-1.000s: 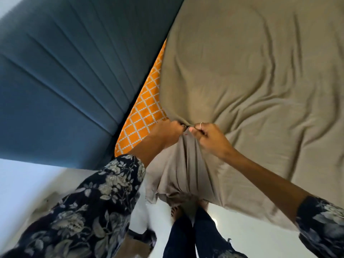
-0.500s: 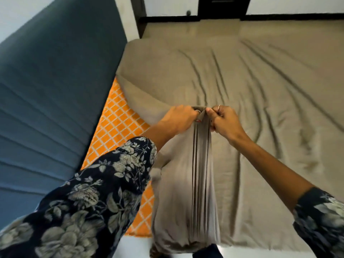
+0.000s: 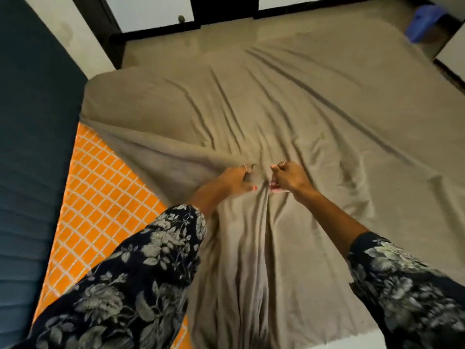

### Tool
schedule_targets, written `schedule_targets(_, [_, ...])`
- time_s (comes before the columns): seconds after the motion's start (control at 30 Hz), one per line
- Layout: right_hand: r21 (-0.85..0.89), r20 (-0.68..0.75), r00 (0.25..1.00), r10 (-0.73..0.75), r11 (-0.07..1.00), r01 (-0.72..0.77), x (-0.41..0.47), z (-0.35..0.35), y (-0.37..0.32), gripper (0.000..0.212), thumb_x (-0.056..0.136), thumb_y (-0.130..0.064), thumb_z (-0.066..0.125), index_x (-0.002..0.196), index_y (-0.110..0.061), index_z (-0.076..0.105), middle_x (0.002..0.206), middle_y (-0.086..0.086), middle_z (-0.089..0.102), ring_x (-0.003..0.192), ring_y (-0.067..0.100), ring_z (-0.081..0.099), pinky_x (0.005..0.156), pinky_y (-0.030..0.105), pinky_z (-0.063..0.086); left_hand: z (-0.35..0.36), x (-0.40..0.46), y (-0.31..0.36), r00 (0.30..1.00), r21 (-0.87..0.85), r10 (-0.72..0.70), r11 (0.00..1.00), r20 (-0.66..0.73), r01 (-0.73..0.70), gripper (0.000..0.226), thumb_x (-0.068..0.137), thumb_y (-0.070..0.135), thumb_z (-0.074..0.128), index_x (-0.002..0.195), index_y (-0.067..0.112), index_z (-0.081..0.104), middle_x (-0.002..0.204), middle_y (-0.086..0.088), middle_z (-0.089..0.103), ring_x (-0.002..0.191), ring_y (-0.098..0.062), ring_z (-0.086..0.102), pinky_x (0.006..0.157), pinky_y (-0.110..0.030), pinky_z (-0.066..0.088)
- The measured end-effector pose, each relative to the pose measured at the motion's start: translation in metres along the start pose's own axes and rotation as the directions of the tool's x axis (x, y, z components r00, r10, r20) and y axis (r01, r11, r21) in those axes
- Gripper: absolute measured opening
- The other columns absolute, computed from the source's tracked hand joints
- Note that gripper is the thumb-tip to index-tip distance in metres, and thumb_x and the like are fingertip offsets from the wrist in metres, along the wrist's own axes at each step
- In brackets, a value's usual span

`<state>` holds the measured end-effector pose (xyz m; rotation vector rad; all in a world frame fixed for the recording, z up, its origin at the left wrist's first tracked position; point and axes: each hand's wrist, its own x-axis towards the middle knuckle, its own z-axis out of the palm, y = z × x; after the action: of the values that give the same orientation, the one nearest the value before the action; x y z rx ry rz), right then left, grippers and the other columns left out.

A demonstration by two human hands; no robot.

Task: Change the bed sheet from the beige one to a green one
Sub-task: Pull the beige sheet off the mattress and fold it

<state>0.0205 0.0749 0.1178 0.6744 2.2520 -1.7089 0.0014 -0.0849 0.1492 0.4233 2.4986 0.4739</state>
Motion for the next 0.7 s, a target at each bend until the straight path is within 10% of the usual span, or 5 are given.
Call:
schedule_targets(0.23, [-0.060,-0.037,0.996,-0.075,0.996,0.073,-0.030,-0.067,-0.008,0.035,0.099,-0.017,0.046,0.067,-0.006,0.051,0.064,0.013,0.055,0.056,0.024,0.058,0.062,0.036,0.055,0.007,-0.026,0.028,0.992,0.166,-0.015,0.986,0.125,-0.006,0.063,0.094,0.034,0.057,0.146,0.009,0.032,0.148,-0.007,0.038,0.135,-0.025,0.038,0.106,-0.028,0.032])
schedule_targets(0.37, [-0.436,-0.096,0.971,-0.219,0.886,0.156,-0.076,-0.107,-0.011,0.024,0.096,-0.016,0.048,0.082,-0.001,0.059,0.088,0.024,0.065,0.080,0.031,0.059,0.076,0.035,0.047,-0.011,-0.043,0.080,0.994,0.256,0.097,0.961,0.051,-0.107,0.061,0.093,0.033,0.058,0.143,0.006,0.036,0.149,-0.012,0.036,0.137,-0.027,0.035,0.112,-0.034,0.030])
schedule_targets(0.5, [-0.706,-0.051,0.939,-0.339,0.677,0.206,-0.128,-0.152,-0.012,0.022,0.096,-0.020,0.048,0.099,-0.002,0.062,0.110,0.020,0.064,0.105,0.035,0.058,0.083,0.034,0.044,-0.023,-0.068,0.149,0.969,0.365,0.245,0.900,0.028,-0.238,0.061,0.094,0.029,0.056,0.145,0.004,0.032,0.150,-0.015,0.034,0.138,-0.028,0.033,0.112,-0.030,0.027])
schedule_targets(0.7, [-0.993,0.057,0.890,-0.452,0.071,0.099,-0.211,-0.236,-0.021,0.030,0.099,-0.020,0.040,0.125,-0.011,0.053,0.126,0.009,0.053,0.116,0.032,0.054,0.090,0.038,0.045,-0.033,-0.107,0.249,0.881,0.488,0.472,0.766,0.015,-0.419,0.063,0.093,0.037,0.057,0.145,0.011,0.033,0.150,-0.010,0.035,0.138,-0.026,0.033,0.112,-0.035,0.030])
